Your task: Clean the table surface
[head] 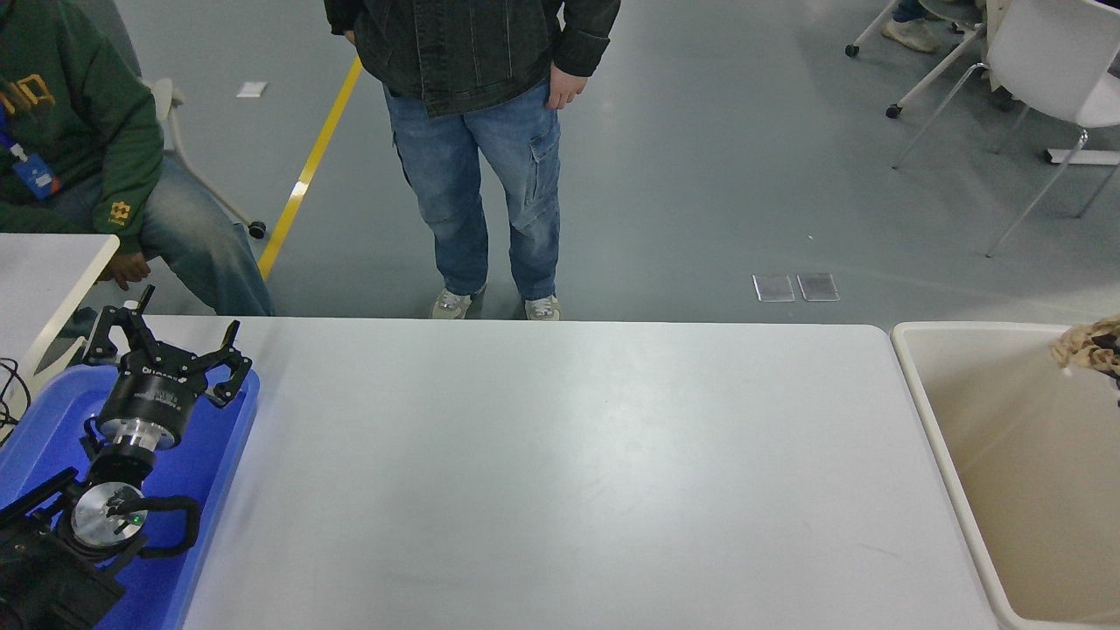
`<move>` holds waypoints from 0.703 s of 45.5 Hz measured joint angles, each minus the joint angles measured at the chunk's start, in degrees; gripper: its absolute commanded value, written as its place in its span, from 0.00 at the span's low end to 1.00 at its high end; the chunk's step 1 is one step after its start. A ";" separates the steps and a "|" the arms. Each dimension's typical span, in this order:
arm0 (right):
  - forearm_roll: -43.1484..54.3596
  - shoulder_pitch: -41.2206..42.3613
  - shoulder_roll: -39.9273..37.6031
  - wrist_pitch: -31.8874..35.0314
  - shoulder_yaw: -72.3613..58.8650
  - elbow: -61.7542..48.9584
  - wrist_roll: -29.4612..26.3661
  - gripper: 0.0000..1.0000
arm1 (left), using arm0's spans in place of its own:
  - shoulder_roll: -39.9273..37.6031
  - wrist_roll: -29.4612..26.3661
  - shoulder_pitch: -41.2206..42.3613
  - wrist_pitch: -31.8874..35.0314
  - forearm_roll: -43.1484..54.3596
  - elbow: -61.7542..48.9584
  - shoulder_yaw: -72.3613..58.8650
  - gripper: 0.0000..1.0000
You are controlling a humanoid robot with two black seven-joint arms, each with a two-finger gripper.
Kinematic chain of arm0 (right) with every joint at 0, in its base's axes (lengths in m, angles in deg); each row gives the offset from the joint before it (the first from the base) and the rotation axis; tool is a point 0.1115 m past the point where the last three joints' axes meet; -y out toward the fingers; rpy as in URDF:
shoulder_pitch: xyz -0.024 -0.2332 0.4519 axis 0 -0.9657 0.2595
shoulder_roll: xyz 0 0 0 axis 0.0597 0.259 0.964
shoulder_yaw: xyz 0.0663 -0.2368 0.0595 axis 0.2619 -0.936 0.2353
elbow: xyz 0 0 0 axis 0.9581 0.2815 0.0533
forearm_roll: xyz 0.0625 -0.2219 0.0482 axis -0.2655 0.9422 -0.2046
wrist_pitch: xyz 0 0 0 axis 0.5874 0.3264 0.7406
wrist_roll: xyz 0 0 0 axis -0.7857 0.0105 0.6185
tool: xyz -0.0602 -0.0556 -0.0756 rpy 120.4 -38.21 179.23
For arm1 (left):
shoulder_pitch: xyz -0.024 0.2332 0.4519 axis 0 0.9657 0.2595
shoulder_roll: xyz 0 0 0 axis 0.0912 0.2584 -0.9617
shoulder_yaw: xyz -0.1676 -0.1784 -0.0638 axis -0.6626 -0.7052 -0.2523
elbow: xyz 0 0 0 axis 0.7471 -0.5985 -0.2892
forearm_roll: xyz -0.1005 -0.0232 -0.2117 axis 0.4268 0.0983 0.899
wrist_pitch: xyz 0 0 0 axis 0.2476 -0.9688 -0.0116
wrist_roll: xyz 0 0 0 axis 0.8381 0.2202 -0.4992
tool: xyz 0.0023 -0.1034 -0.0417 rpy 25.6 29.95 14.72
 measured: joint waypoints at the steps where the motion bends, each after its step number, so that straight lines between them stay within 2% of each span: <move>1: 0.00 0.00 0.40 0.00 0.00 -0.57 0.08 0.00 | 0.00 0.00 0.00 0.00 0.00 0.00 0.00 1.00; 32: -0.07 2.12 12.97 -0.31 -1.17 -22.00 1.63 0.00 | 0.00 0.00 -0.01 0.01 0.00 0.01 0.00 1.00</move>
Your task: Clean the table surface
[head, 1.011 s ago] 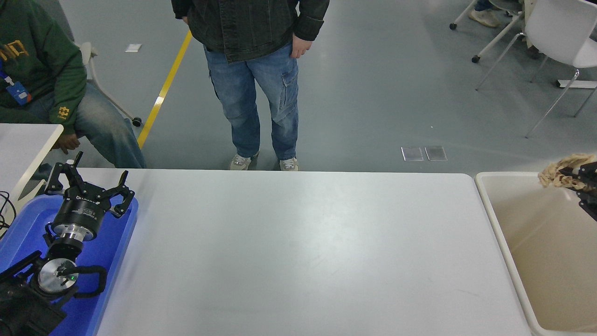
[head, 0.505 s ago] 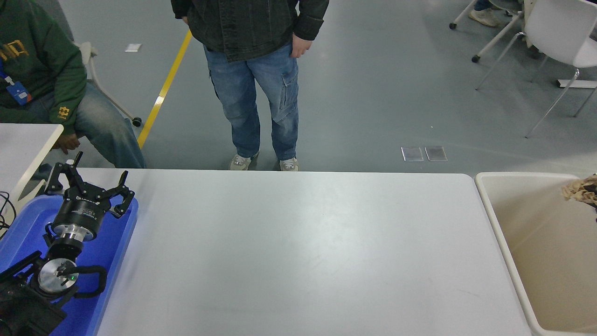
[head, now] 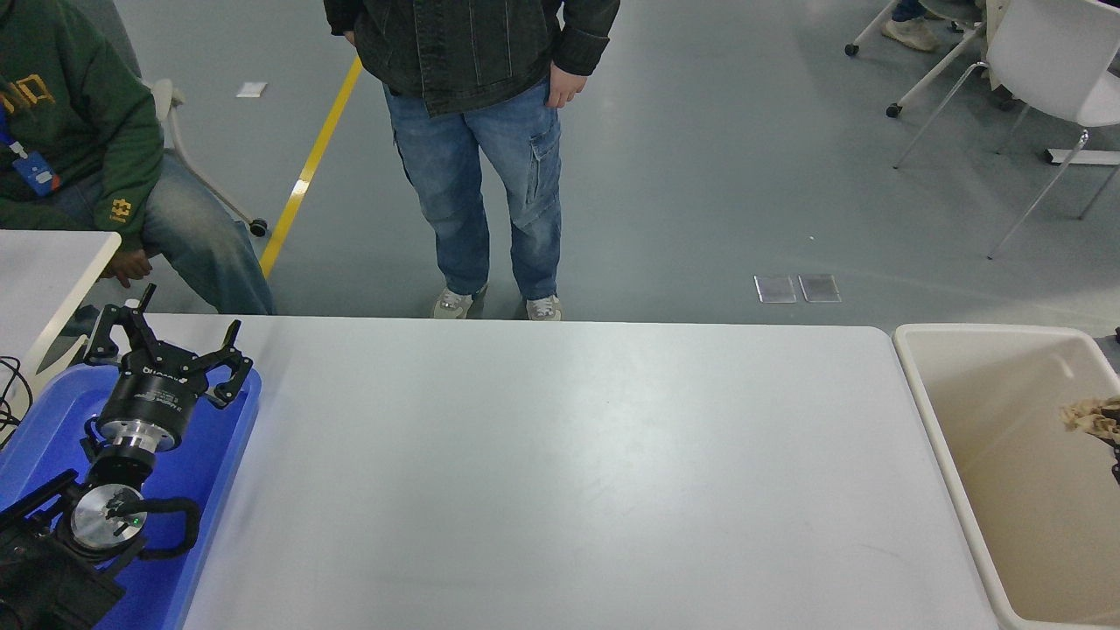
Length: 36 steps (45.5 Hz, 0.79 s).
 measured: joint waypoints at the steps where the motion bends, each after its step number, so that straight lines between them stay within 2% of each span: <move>1: 0.00 0.22 0.38 -0.01 -0.19 -0.71 0.02 0.00 | 0.00 0.00 0.00 0.00 0.00 -0.01 0.00 1.00; 15: 0.00 4.22 6.78 -1.08 -4.20 -11.92 0.53 0.00 | 0.00 0.01 0.00 0.00 0.01 0.00 0.00 1.00; 36: 0.00 9.29 12.46 -8.66 -8.68 -16.39 0.73 0.00 | 0.00 0.04 0.00 0.00 0.00 -0.01 0.00 1.00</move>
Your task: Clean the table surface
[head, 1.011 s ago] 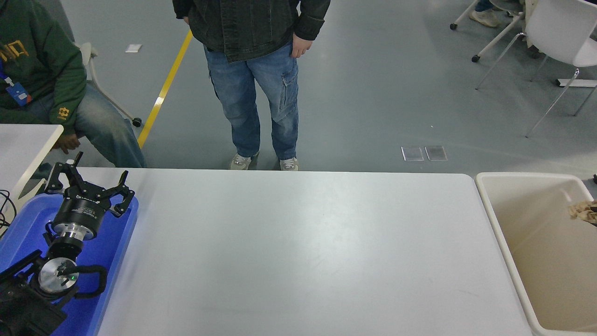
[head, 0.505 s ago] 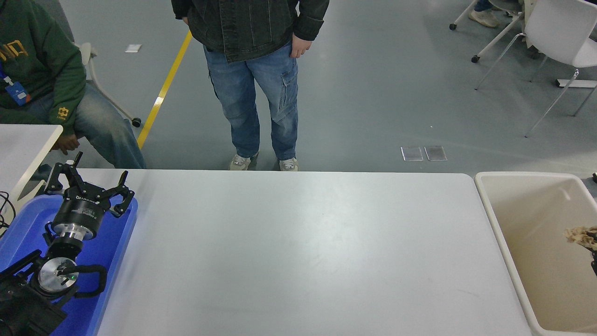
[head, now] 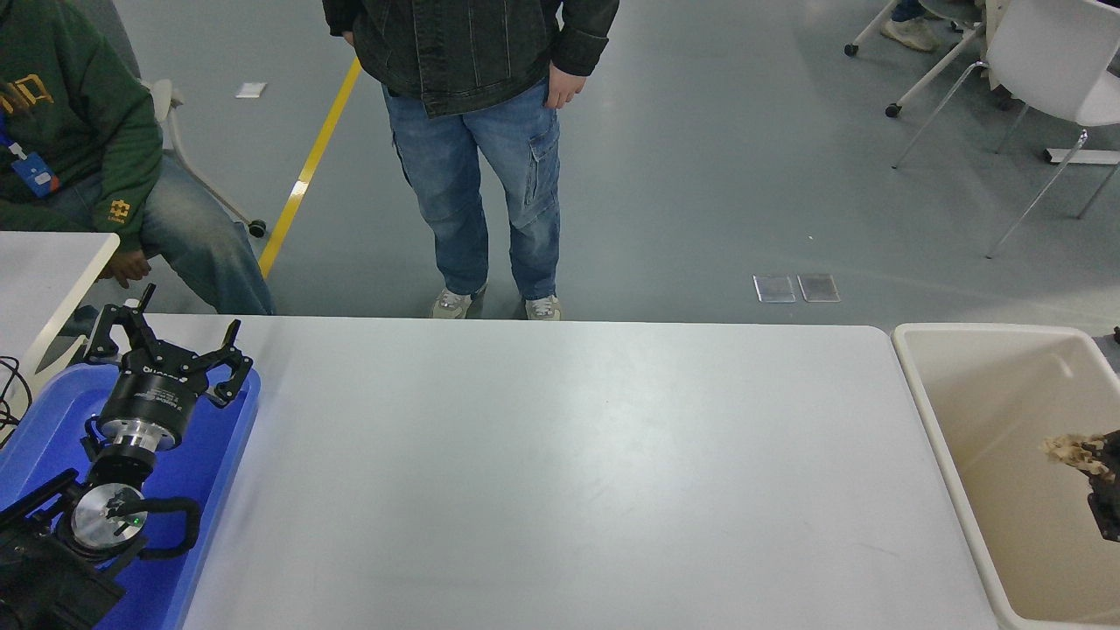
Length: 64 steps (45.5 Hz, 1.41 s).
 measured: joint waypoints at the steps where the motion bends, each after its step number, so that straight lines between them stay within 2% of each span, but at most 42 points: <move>1: 0.00 0.20 0.26 -0.51 -0.14 -0.08 0.00 0.00 | 0.00 0.00 0.00 0.00 -0.01 0.00 0.00 1.00; 8: 0.00 1.26 1.45 -3.43 -0.69 -0.37 -0.09 0.00 | 0.00 -0.03 0.00 0.00 -0.01 0.00 0.00 1.00; 9: 0.00 1.37 1.56 -3.75 -0.74 -0.39 -0.09 0.02 | 0.00 -0.03 0.00 0.00 -0.01 0.00 0.00 1.00; 11: 0.00 1.60 1.77 -4.42 -0.83 -0.43 -0.12 0.23 | 0.00 -0.03 0.00 0.00 -0.01 0.00 0.00 1.00; 12: 0.00 1.70 1.84 -4.68 -0.86 -0.45 -0.14 0.39 | 0.00 -0.03 0.00 0.00 -0.01 0.00 0.00 1.00; 13: 0.00 1.80 1.90 -4.96 -0.88 -0.48 -0.16 0.61 | 0.00 -0.03 0.00 0.00 -0.01 0.00 0.00 1.00; 14: 0.00 1.92 1.98 -5.44 -0.91 -0.51 -0.19 0.90 | 0.00 -0.03 0.00 0.00 0.00 0.00 0.00 1.00; 15: 0.00 2.00 2.05 -5.74 -0.93 -0.53 -0.22 1.00 | 0.00 -0.03 0.00 0.00 -0.01 0.00 -0.01 1.00; 30: -0.05 3.06 3.05 -9.68 -1.14 -0.50 -0.47 1.00 | 0.00 0.01 0.00 0.00 0.00 0.01 -0.01 1.00; 64: -0.09 3.59 3.60 -10.83 -1.21 -0.49 -0.41 1.00 | 0.00 -0.04 0.00 -0.01 0.00 0.01 -0.01 1.00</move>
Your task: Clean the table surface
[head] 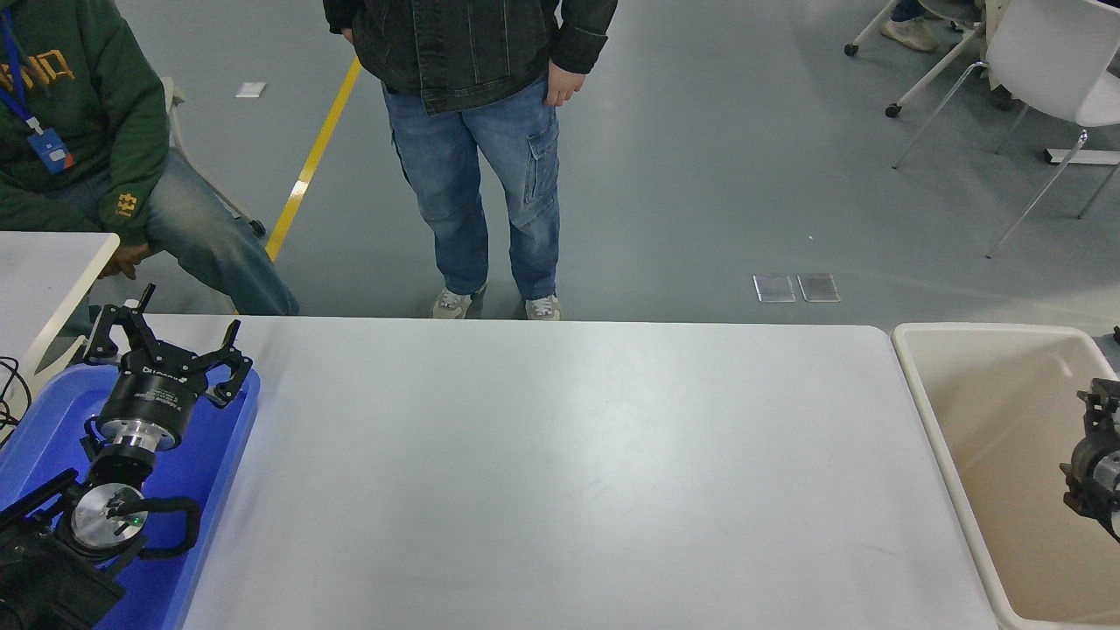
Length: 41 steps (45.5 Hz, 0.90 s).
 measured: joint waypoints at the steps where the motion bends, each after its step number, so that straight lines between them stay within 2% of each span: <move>1: 0.00 0.00 0.00 0.00 -0.01 0.00 0.01 1.00 | 0.00 0.00 0.00 0.00 0.00 0.00 0.00 1.00; 10: -1.27 0.30 0.42 0.04 0.62 0.49 0.03 1.00 | 0.00 0.05 0.00 0.00 0.00 -0.01 0.02 1.00; 33: -18.75 2.92 2.26 3.39 0.93 3.34 0.03 1.00 | 0.00 0.05 0.00 0.09 0.00 0.01 0.05 1.00; 41: -21.32 2.93 1.33 6.87 0.62 8.99 0.24 1.00 | 0.00 0.07 0.00 0.09 0.00 0.00 0.03 1.00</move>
